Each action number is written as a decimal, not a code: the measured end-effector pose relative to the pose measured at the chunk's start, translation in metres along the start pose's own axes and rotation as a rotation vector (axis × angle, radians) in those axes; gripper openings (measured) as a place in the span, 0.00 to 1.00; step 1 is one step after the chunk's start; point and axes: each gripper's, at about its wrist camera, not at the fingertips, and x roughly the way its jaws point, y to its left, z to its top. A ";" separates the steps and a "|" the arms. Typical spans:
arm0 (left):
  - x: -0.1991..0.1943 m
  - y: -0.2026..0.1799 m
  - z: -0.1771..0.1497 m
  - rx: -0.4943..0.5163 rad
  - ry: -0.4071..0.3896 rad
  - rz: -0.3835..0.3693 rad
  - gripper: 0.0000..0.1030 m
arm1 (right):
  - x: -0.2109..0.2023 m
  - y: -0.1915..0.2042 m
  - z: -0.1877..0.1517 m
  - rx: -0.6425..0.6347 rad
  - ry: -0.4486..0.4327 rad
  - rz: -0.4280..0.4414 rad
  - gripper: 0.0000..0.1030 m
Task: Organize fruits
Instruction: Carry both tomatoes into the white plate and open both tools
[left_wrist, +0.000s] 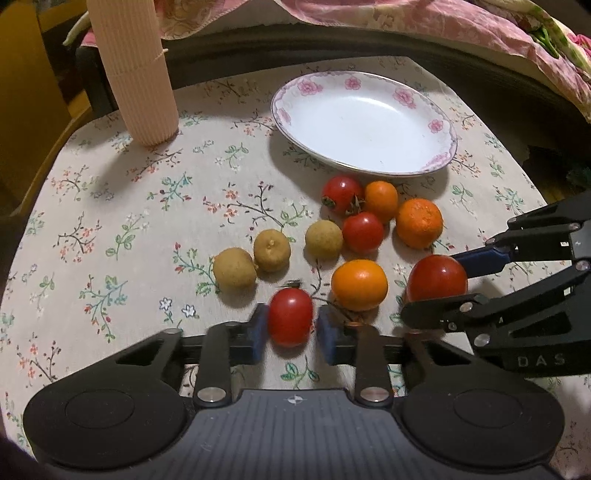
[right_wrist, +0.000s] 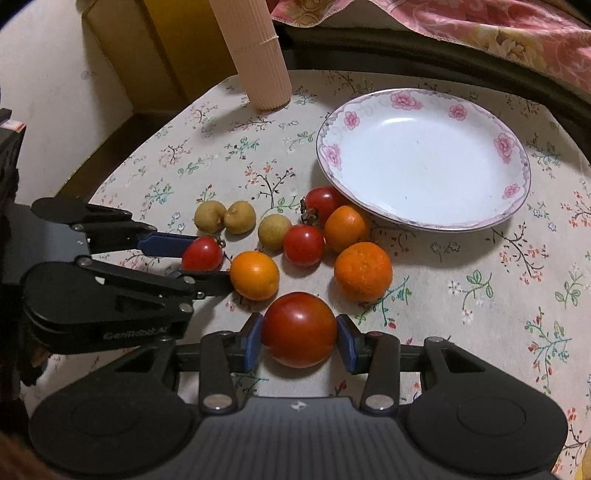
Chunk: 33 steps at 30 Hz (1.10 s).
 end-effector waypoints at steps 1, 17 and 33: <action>0.000 -0.001 0.000 0.004 0.003 0.001 0.33 | 0.000 0.000 0.000 0.004 0.001 0.003 0.41; -0.017 -0.012 0.034 -0.050 -0.054 -0.085 0.32 | -0.032 -0.026 0.014 0.100 -0.105 -0.008 0.41; 0.016 -0.033 0.100 -0.038 -0.104 -0.058 0.30 | -0.026 -0.069 0.060 0.153 -0.177 -0.131 0.41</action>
